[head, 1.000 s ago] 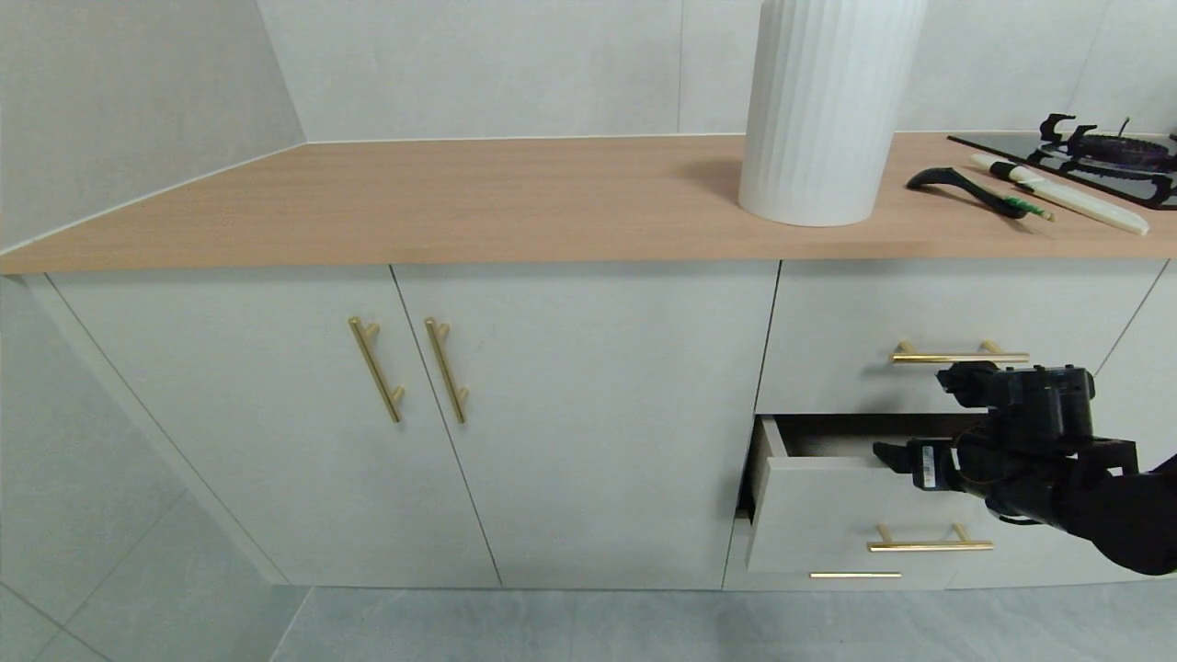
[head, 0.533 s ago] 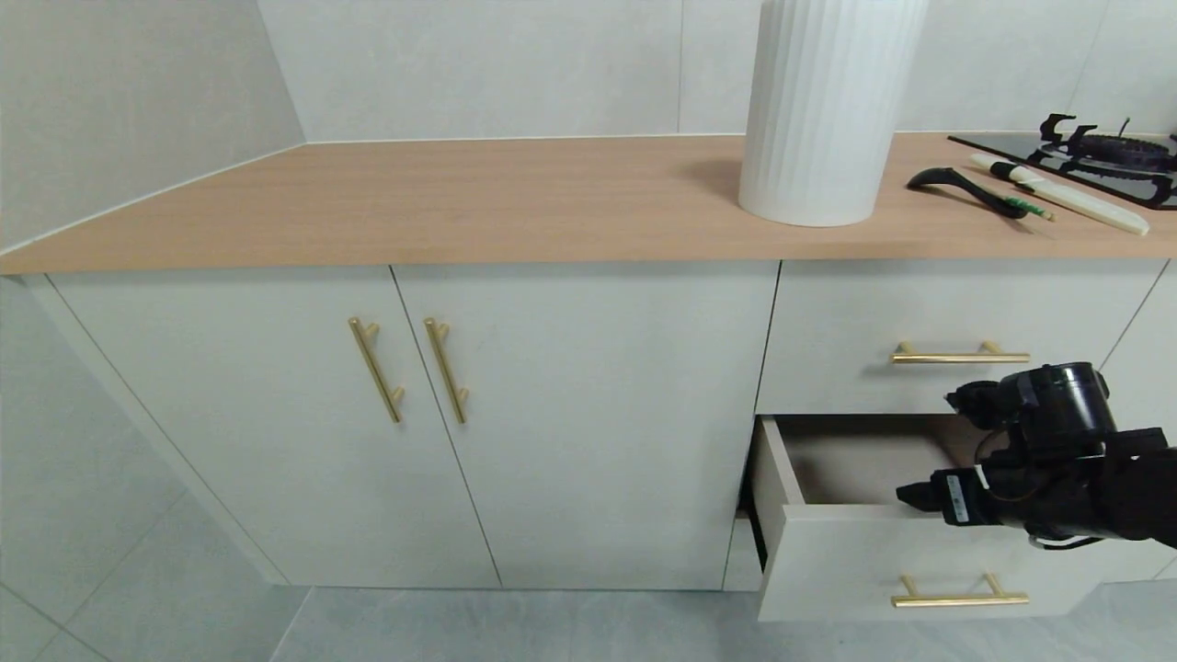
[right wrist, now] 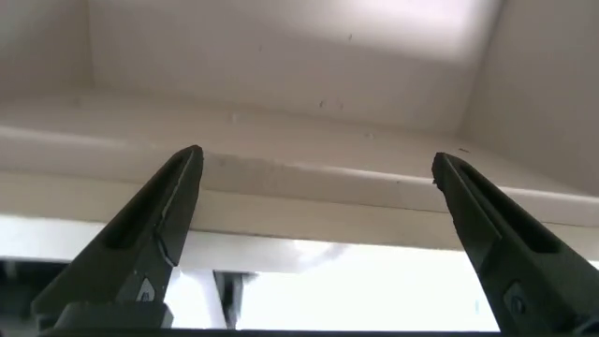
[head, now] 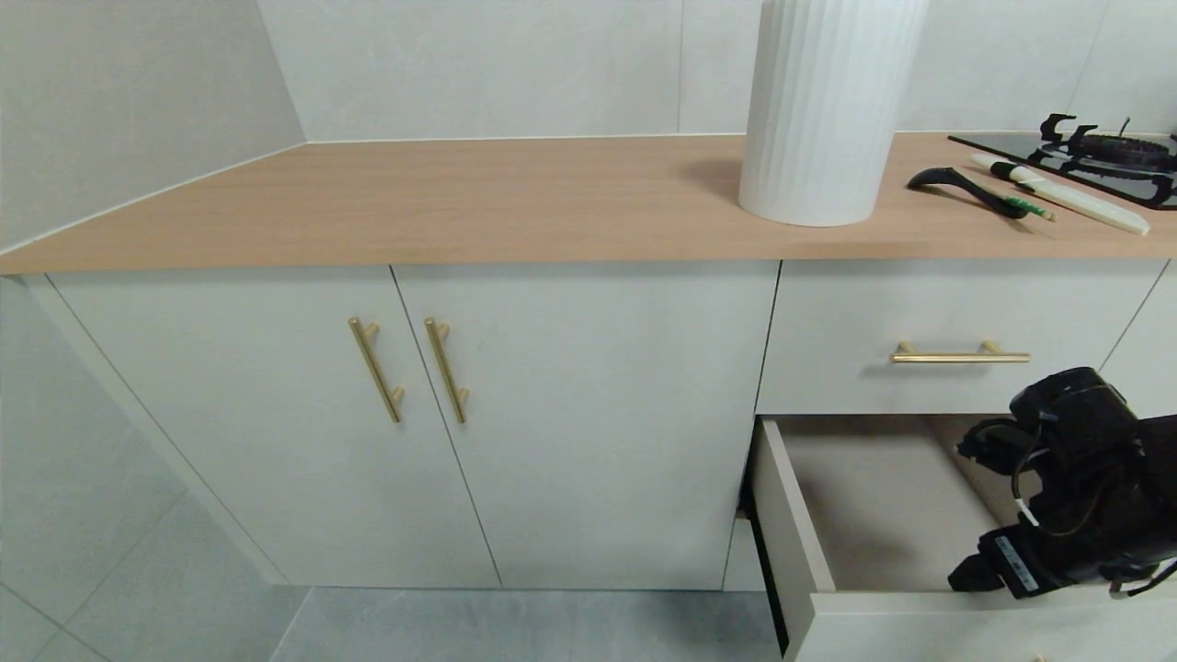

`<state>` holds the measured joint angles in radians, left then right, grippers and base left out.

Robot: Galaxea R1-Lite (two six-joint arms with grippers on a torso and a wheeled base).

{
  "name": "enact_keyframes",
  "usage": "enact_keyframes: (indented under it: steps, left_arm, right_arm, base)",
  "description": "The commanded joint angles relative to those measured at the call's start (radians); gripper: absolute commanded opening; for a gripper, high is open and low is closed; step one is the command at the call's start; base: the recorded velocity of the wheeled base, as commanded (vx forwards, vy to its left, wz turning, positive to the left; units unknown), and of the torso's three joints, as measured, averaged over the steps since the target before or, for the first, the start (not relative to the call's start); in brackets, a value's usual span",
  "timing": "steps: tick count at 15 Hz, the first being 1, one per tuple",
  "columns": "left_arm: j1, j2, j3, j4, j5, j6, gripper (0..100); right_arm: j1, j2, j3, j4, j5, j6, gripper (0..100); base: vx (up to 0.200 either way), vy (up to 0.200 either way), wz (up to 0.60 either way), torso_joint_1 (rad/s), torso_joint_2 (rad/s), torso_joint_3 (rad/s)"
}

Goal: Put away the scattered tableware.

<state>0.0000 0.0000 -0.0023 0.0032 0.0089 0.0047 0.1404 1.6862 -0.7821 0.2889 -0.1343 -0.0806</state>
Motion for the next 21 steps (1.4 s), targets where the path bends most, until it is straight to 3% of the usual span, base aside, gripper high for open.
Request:
enact_keyframes:
  steps: [1, 8, 11, 14, 17, 21]
  left_arm:
    - [0.0, 0.002, -0.001, 0.0, 0.0, 0.0, 100]
    - [0.0, 0.002, 0.001, 0.0, 0.0, 0.0, 100]
    - [0.0, 0.002, 0.001, 0.0, 0.0, 0.0, 100]
    - [0.0, 0.002, -0.001, 0.0, 0.0, 0.0, 100]
    - [0.0, 0.002, 0.001, 0.0, 0.0, 0.0, 100]
    - [0.0, 0.0, 0.001, 0.0, 0.0, 0.0, 100]
  right_arm:
    - [0.03, -0.026, -0.002, 0.079, -0.001, -0.019, 100]
    - [0.065, -0.043, 0.024, 0.268, -0.007, -0.033, 100]
    - [0.077, -0.059, 0.023, 0.286, -0.008, -0.037, 100]
    - [0.07, -0.114, -0.011, 0.239, -0.021, -0.019, 100]
    - [0.057, -0.257, -0.06, 0.139, -0.015, 0.102, 100]
    - [0.033, -0.422, -0.063, 0.047, -0.013, 0.113, 100]
  base:
    - [0.0, 0.0, 0.0, 0.0, 0.0, 0.0]
    - [0.0, 0.0, 0.0, 0.0, 0.0, 0.0]
    - [0.0, 0.0, 0.0, 0.0, 0.0, 0.0]
    - [0.0, 0.0, 0.0, 0.0, 0.0, 0.0]
    - [0.0, 0.0, 0.0, 0.0, 0.0, 0.0]
    - [0.0, 0.0, 0.0, 0.0, 0.0, 0.0]
